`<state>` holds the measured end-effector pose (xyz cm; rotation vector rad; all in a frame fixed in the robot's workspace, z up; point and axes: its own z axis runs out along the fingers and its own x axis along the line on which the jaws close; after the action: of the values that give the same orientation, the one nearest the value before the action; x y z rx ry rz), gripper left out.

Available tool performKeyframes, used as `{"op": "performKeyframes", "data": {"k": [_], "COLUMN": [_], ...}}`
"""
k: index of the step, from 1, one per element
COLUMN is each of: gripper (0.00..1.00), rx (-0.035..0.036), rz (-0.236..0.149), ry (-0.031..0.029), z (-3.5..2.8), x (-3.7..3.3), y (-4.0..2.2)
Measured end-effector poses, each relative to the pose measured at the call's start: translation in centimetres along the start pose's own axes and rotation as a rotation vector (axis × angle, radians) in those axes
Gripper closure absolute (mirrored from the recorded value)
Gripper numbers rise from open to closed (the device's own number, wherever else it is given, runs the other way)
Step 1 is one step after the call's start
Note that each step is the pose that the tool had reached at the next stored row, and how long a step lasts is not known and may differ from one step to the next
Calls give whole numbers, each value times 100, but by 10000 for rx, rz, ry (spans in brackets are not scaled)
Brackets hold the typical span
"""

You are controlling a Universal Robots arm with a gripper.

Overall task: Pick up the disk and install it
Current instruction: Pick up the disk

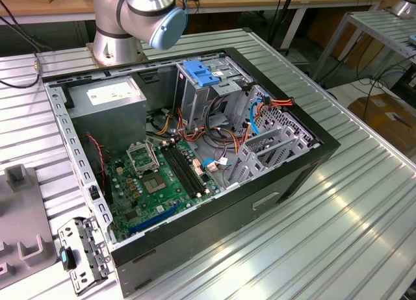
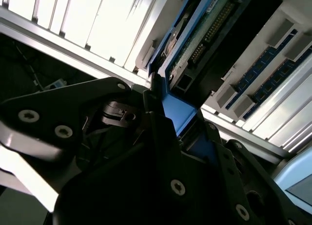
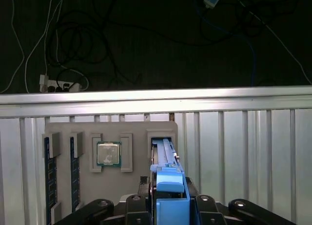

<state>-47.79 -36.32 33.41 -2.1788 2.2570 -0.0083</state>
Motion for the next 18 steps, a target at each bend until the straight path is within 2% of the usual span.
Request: {"op": "performKeyframes", "data": {"k": [11,18], "gripper": [63,63], "rx": [0,-1], "rz": [0,0], "ry": [0,1], "z": [-187,-205], "x": [0,0], "y": [-1,-1]}}
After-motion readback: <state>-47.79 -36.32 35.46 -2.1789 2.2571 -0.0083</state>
